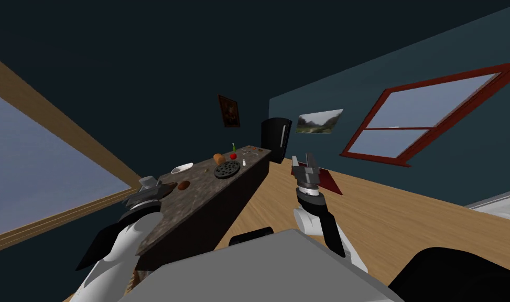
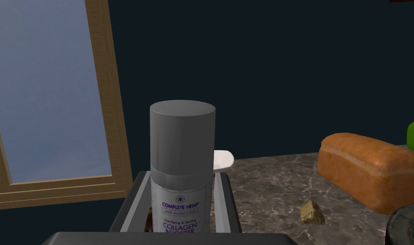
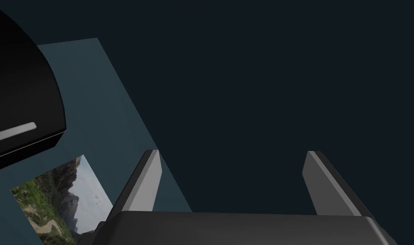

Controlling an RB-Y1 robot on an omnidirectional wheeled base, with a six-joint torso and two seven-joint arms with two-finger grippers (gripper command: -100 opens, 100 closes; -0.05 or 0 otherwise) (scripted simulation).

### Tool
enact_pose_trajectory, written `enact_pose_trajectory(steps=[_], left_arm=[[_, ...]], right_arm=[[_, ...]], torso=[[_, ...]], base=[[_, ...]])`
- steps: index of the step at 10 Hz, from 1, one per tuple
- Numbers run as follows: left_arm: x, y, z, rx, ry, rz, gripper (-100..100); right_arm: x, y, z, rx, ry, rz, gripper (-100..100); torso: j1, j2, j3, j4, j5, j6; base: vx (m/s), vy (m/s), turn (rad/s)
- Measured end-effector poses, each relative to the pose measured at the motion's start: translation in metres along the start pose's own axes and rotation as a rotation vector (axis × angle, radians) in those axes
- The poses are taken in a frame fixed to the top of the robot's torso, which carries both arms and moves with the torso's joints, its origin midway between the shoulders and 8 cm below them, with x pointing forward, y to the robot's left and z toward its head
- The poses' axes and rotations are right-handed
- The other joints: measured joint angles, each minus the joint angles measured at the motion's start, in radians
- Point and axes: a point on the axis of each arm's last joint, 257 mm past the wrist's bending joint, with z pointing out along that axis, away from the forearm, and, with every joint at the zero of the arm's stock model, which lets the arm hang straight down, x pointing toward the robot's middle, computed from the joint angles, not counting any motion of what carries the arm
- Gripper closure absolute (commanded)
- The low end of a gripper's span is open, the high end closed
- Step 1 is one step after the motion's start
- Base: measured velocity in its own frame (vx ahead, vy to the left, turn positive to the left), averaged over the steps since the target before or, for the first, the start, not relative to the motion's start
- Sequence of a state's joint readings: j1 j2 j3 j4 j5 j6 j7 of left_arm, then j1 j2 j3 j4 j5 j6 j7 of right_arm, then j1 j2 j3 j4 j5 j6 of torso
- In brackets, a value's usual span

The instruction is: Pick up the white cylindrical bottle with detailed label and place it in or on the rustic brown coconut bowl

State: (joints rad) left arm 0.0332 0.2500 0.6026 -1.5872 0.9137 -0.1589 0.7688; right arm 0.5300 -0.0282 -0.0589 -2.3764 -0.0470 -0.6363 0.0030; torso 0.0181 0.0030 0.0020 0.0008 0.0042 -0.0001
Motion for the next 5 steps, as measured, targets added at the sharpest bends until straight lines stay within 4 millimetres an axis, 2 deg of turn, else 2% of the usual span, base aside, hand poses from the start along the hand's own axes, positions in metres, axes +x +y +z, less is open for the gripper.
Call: enact_pose_trajectory(steps=[3, 5], left_arm=[[-0.028, -0.034, 0.006, 0.049, -0.066, 0.008, 100], [-0.044, -0.057, 0.003, 0.084, -0.112, 0.006, 100]], right_arm=[[0.0, 0.0, 0.0, 0.0, 0.0, 0.0, 0], [0.0, 0.0, 0.0, 0.0, 0.0, 0.0, 0]], torso=[[0.002, -0.003, -0.002, -0.001, 0.001, 0.0], [0.002, -0.001, 0.0, 0.0, 0.001, 0.001]], base=[[-0.016, 0.208, -0.271], [-0.038, 0.201, -0.278]])
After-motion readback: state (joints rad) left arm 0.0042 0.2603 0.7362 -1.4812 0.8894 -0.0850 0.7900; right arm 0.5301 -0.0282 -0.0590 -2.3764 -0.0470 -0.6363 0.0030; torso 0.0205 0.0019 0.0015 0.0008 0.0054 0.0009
